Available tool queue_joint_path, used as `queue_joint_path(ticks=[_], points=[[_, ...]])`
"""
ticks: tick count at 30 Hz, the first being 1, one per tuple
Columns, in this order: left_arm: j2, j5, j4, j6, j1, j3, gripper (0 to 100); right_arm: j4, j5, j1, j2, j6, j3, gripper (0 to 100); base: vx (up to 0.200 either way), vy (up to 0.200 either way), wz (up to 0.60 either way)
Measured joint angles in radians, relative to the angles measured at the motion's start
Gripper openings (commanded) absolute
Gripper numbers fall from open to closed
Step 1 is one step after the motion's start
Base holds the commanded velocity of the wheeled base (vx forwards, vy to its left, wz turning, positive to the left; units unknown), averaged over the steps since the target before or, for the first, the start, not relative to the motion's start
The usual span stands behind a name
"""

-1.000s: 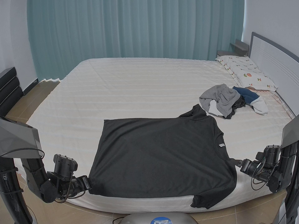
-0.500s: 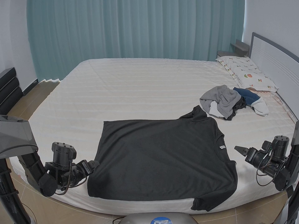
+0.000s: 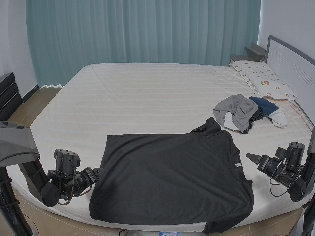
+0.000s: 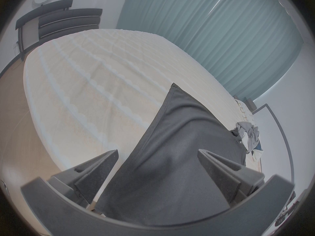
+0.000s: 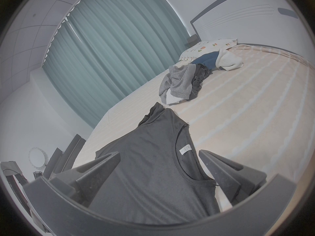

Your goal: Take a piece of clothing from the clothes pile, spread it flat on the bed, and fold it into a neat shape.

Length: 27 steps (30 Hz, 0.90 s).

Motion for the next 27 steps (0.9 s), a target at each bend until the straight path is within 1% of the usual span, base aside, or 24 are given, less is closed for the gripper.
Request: queue_joint_path(ticks=[15, 22, 27], points=[[0.017, 0.0, -0.001, -0.016, -0.007, -0.014, 100, -0.001, 0.0, 0.0, 0.006, 0.0, 0.0, 100, 0.0, 0.0, 0.0], [0.019, 0.0, 0.0, -0.056, -0.01, -0.028, 100, -0.001, 0.0, 0.001, 0.007, 0.0, -0.002, 100, 0.0, 0.0, 0.0], [0.019, 0.0, 0.0, -0.058, -0.016, -0.032, 100, -0.001, 0.0, 0.002, 0.008, 0.0, -0.005, 100, 0.0, 0.0, 0.0]])
